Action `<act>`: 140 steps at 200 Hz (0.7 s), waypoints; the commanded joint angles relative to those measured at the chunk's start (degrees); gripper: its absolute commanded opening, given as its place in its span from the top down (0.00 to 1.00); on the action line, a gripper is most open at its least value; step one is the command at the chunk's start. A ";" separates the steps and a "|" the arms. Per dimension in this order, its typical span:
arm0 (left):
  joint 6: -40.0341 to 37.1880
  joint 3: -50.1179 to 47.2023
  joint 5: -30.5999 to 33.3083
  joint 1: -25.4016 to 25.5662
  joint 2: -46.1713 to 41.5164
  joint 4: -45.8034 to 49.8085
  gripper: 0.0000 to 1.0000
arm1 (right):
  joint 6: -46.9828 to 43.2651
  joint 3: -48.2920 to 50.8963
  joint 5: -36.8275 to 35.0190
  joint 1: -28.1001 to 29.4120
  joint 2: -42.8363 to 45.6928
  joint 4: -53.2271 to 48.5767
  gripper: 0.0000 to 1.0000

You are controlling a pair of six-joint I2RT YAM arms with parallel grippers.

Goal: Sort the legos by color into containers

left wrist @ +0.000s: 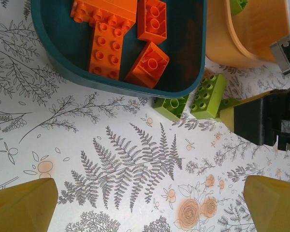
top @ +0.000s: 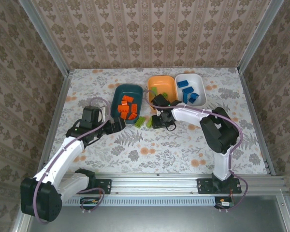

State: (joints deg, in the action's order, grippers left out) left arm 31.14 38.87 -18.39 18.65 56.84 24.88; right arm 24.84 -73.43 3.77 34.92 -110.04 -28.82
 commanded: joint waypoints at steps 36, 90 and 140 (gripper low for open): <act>0.86 -0.90 -1.21 -0.31 -1.47 0.08 0.00 | 1.52 5.38 -2.40 -1.60 9.77 -1.59 0.71; 1.12 -1.34 -1.62 -0.30 -1.31 -1.07 0.00 | 1.25 4.03 -1.39 -3.80 21.19 -6.34 0.70; 2.09 -2.39 -3.31 -0.31 -0.94 -3.49 0.00 | -2.62 -11.13 0.99 -8.99 18.71 -9.18 0.69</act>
State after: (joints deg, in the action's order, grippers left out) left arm 31.59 37.56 -19.90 18.65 56.49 23.14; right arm 24.93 -76.64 3.33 27.92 -89.08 -35.48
